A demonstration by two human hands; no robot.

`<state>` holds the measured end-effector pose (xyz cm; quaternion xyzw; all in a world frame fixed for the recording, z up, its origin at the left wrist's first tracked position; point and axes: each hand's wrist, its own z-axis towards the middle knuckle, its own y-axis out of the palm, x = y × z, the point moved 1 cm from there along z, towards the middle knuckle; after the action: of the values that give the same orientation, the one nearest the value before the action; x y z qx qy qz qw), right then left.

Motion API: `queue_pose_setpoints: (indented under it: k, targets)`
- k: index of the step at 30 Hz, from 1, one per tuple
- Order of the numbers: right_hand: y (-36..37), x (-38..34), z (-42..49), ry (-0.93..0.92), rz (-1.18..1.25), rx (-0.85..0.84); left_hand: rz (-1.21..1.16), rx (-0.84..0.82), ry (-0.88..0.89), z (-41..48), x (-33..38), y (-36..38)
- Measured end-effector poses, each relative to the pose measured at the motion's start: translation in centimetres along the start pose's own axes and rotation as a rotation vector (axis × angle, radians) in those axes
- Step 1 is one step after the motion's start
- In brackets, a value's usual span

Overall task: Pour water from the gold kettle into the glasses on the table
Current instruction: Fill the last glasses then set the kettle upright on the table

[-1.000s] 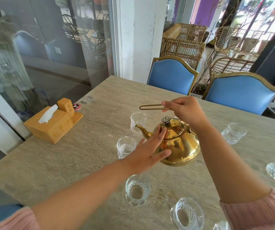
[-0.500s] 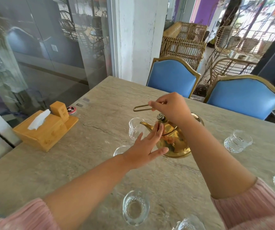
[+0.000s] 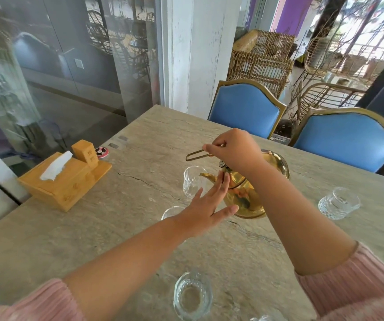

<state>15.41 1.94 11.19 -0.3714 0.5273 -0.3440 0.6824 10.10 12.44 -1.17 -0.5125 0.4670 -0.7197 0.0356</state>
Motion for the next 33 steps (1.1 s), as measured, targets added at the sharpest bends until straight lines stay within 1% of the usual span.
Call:
queue_pose_setpoints:
  k: [10,21,33]
  targets:
    - [-0.5,-0.7,0.8,0.020,-0.059,-0.030,-0.018,-0.003,-0.011,0.3,0.7,-0.7]
    - [-1.4,-1.0,0.9,0.025,-0.082,0.005,-0.038,-0.006,-0.004,0.6,1.6,-1.3]
    - [-2.6,-1.5,1.4,0.035,-0.121,0.008,-0.094,0.021,-0.016,1.0,2.9,-1.6]
